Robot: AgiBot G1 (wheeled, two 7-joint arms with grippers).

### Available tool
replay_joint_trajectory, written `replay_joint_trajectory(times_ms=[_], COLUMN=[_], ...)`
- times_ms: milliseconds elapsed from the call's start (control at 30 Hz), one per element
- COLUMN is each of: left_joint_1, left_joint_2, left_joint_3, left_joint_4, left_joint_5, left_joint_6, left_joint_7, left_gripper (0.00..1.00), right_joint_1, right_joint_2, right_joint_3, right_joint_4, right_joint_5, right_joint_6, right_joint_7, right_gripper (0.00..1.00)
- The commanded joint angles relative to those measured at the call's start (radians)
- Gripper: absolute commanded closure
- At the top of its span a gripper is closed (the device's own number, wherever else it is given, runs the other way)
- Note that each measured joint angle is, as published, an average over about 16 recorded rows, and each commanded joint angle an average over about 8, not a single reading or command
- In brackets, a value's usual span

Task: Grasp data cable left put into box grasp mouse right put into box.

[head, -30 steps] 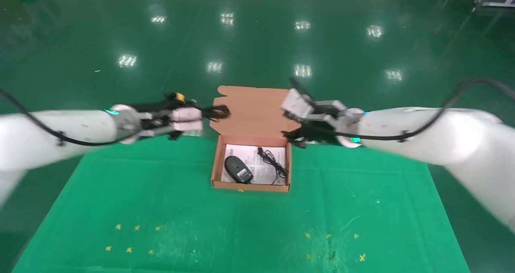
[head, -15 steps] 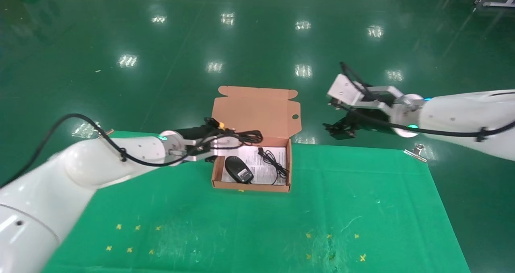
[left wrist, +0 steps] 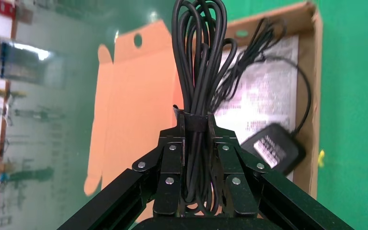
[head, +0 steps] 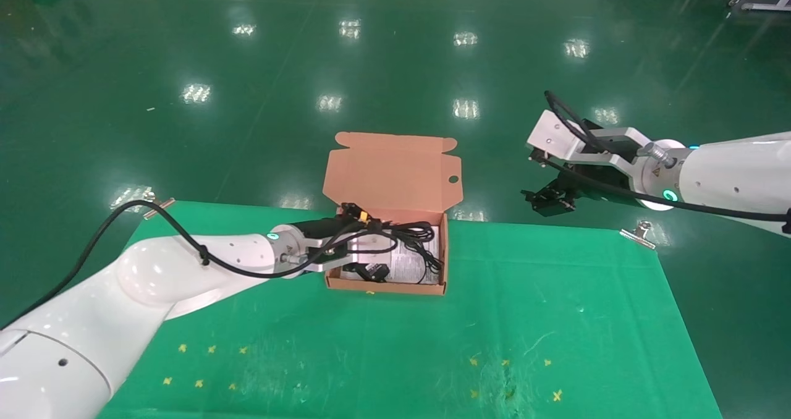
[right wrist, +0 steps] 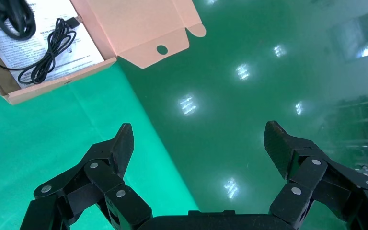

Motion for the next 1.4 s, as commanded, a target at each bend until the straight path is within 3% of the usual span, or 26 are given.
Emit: replay_joint_trajectory(times_ms=[33, 167, 200, 767, 1000, 1200, 1400], left_joint_1=[0.002, 0.001, 0.001, -0.002, -0.057, -0.090, -0.076], left_joint_2=[0.000, 0.002, 0.002, -0.015, -0.032, -0.027, -0.054], left_joint_3=[0.017, 0.031, 0.033, 0.028, 0.013, 0.007, -0.014], left_joint_4=[-0.001, 0.003, 0.003, -0.013, -0.021, -0.006, -0.034], left_joint_5=[-0.037, -0.076, -0.081, -0.066, -0.068, -0.067, -0.106], left_joint_6=[0.003, 0.011, 0.012, 0.008, -0.087, -0.158, -0.132], left_joint_7=[0.016, 0.023, 0.023, 0.019, 0.018, 0.022, -0.013], left_gripper=[0.54, 0.04, 0.00, 0.00, 0.00, 0.00, 0.00], right_joint_1=[-0.001, 0.000, 0.000, 0.000, 0.036, 0.066, 0.045], right_joint_2=[0.002, 0.006, 0.007, 0.004, 0.009, 0.019, 0.032], right_joint_3=[-0.001, -0.001, -0.001, 0.000, 0.016, 0.013, 0.051], right_joint_4=[0.013, 0.025, 0.027, 0.019, 0.028, 0.066, 0.087], right_joint_5=[-0.019, -0.035, -0.037, -0.029, -0.041, -0.048, -0.004], right_joint_6=[-0.003, -0.006, -0.006, -0.004, 0.012, -0.009, -0.050], right_joint_7=[0.023, 0.037, 0.038, 0.032, 0.022, -0.017, -0.060], right_gripper=[0.00, 0.00, 0.00, 0.00, 0.00, 0.00, 0.00])
